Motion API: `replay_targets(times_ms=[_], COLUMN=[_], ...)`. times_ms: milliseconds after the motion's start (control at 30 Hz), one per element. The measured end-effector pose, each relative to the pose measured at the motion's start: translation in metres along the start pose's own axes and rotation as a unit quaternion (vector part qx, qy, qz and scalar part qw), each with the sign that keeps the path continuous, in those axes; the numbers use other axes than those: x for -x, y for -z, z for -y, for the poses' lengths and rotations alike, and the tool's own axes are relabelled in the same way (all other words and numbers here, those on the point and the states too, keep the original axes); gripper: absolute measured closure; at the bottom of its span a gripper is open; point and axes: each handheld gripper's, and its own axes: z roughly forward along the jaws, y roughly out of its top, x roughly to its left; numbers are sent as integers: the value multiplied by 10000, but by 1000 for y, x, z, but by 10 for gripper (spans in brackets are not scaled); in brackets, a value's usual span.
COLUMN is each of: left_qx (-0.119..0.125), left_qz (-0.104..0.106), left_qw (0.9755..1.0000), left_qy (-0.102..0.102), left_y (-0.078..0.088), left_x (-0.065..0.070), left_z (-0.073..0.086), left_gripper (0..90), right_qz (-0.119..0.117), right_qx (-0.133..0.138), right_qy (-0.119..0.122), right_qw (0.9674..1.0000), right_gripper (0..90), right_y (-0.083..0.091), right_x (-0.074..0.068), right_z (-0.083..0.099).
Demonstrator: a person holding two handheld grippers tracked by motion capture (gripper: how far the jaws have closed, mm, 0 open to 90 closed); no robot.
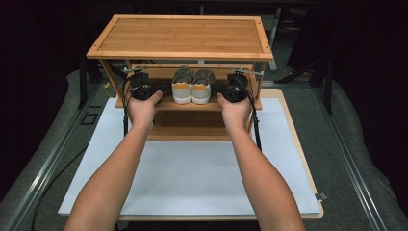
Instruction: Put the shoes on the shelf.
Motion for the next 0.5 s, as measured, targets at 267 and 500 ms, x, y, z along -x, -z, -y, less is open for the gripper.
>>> replay_targets(times_ms=[267, 500], left_qx=[232, 190], left_qz=[-330, -263], left_qw=[9991, 9994], left_qy=[112, 115], left_y=[-10, -10], left_x=[6, 6], left_z=[-2, -1], left_gripper=[900, 900], right_qz=[227, 172], right_qx=[-115, -35], right_qy=[-20, -102], right_qw=[9997, 9998], right_gripper=[900, 900], right_y=[-7, -10], right_x=[1, 5], right_z=[-6, -6])
